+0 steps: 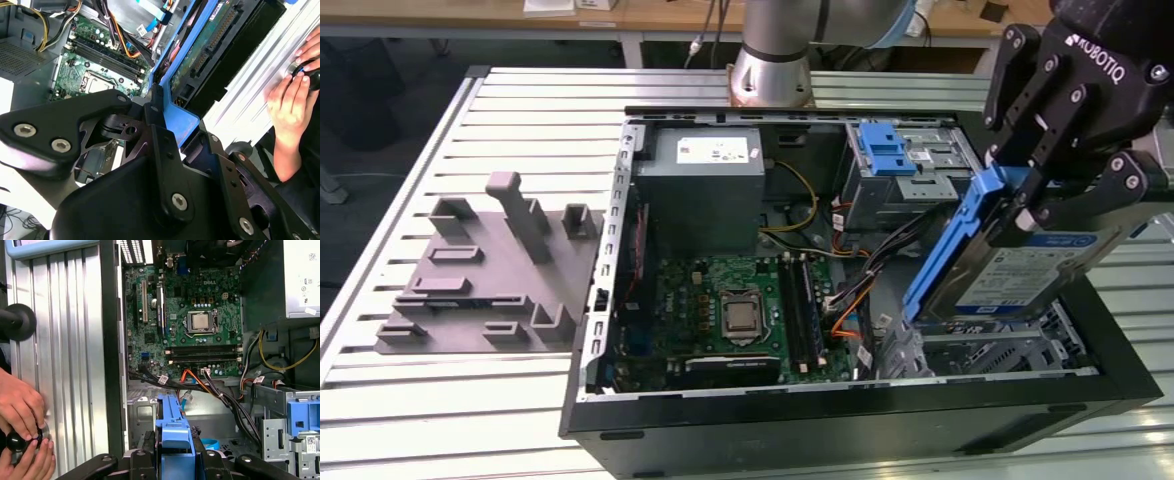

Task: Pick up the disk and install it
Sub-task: 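Insert the disk into the insertion slot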

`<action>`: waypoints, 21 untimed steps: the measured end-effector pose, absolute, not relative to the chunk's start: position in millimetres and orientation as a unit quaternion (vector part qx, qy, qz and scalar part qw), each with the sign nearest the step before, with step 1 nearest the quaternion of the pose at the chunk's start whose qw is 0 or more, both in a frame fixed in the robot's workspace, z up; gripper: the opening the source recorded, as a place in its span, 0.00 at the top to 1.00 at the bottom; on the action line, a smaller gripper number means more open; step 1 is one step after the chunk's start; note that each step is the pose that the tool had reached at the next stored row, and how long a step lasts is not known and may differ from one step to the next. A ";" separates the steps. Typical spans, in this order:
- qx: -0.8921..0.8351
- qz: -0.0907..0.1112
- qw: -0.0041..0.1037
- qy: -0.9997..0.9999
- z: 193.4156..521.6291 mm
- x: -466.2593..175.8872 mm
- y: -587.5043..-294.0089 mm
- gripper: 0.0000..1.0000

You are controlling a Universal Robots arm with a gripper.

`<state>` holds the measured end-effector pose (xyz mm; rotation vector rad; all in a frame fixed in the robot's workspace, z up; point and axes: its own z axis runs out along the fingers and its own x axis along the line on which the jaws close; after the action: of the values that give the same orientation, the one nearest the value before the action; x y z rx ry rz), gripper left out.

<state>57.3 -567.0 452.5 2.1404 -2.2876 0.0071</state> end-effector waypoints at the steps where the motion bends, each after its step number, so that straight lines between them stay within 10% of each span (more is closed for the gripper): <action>1: 0.683 0.002 0.004 -0.730 452.1 58.0 -567.0 0.64; 21: 0.683 0.001 0.004 -0.730 447.2 66.0 -564.8 0.64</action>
<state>66.0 -564.8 447.2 2.1422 -2.2878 0.0043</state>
